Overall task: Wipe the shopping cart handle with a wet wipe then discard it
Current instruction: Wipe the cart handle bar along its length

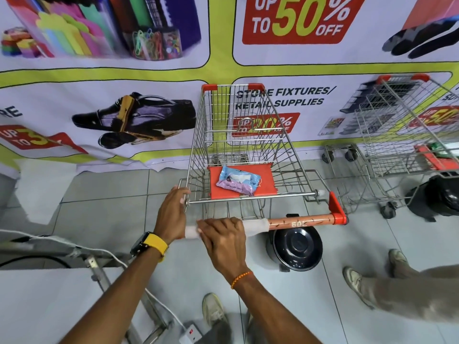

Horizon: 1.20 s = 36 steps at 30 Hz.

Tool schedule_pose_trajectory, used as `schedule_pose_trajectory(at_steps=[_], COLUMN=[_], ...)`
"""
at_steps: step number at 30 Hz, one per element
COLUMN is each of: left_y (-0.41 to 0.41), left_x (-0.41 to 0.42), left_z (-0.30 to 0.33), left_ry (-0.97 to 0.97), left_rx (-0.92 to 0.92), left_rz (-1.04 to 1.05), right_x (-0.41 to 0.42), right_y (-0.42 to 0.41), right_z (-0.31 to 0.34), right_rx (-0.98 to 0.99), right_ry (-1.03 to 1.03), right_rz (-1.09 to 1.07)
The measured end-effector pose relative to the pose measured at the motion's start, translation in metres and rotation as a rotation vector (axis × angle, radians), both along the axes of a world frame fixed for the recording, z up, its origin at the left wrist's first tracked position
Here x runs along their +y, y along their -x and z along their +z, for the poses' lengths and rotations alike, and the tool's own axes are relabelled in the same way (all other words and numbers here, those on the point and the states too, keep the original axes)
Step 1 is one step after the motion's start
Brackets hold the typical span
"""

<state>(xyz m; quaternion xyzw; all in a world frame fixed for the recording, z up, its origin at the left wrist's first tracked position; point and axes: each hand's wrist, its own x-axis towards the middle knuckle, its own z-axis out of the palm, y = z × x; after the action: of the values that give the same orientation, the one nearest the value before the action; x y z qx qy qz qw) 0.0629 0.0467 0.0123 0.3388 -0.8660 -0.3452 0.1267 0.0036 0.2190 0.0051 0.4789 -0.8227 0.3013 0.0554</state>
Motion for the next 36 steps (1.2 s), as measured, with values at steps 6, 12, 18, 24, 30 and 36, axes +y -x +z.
schedule_pose_trajectory(at_steps=[6, 12, 18, 24, 30, 36], left_y=[0.001, -0.003, -0.008, -0.007, -0.008, -0.010], left_x=[0.001, 0.008, 0.000, 0.004, 0.009, 0.014], left_z=[0.000, 0.008, -0.001, -0.003, -0.004, -0.006], left_ry=[0.043, 0.139, 0.222, 0.199, 0.144, 0.125], left_rx=[-0.050, -0.082, -0.158, -0.157, -0.120, -0.122], left_rz=[-0.025, -0.118, -0.212, -0.199, -0.114, -0.094], right_x=[0.011, 0.052, 0.118, 0.165, 0.144, 0.069], right_y=[0.010, 0.046, 0.105, 0.147, 0.119, 0.042], right_z=[-0.012, -0.016, -0.012, -0.004, -0.011, -0.021], right_rx=[0.149, 0.207, 0.225, 0.197, 0.143, 0.100], right_ry=[-0.027, -0.006, -0.021, -0.015, 0.071, 0.046], right_rz=[0.047, 0.027, -0.022, -0.179, -0.286, -0.139])
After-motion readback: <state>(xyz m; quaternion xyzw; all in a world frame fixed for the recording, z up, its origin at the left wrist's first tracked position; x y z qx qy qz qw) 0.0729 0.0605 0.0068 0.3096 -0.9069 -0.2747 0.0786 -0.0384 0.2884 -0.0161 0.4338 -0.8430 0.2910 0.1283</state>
